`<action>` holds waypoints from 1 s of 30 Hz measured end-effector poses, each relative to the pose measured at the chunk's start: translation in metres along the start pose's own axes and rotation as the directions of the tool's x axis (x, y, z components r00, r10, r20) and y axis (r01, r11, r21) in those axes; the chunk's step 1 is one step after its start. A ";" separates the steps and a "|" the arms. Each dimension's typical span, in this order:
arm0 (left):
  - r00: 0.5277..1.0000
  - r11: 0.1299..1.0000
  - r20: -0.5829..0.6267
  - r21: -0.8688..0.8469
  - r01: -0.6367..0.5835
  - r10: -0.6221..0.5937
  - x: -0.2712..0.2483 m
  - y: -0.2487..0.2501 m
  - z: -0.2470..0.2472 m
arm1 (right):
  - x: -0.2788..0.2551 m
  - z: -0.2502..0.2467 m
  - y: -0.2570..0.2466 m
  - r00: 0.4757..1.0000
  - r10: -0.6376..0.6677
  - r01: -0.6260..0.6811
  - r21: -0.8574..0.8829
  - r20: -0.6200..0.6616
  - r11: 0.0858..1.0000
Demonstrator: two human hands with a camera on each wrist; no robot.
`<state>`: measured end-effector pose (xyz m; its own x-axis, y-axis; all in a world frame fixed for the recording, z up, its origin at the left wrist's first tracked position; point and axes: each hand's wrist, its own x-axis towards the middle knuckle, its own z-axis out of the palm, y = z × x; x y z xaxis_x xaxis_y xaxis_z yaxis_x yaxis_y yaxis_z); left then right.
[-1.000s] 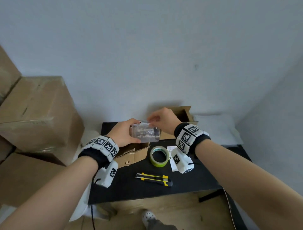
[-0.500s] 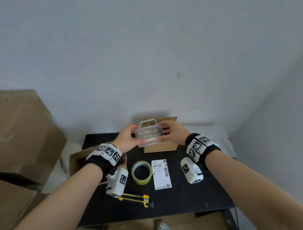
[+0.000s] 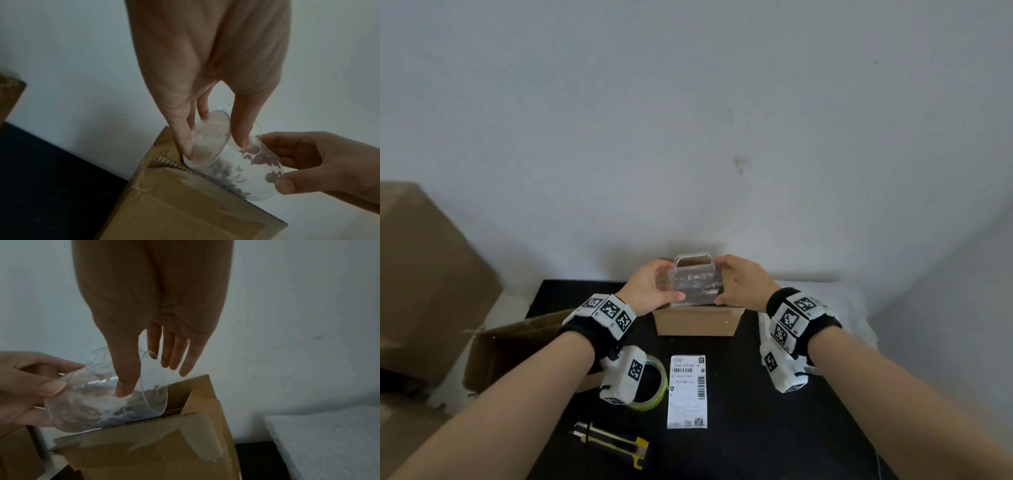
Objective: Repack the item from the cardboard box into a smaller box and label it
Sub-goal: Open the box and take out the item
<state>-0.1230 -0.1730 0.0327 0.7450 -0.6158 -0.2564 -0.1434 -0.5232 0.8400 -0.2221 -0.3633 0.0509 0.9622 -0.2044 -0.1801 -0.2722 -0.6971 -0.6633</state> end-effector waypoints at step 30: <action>0.997 0.942 -0.074 0.333 0.046 -0.022 -0.004 -0.029 0.032 | 0.029 0.014 0.037 0.992 -0.085 0.117 -0.396 0.098 0.911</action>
<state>-0.1426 -0.1745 -0.0054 0.7940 -0.5589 -0.2391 -0.3179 -0.7170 0.6203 -0.2038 -0.3857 0.0109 0.9781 -0.0765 -0.1936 -0.1395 -0.9310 -0.3372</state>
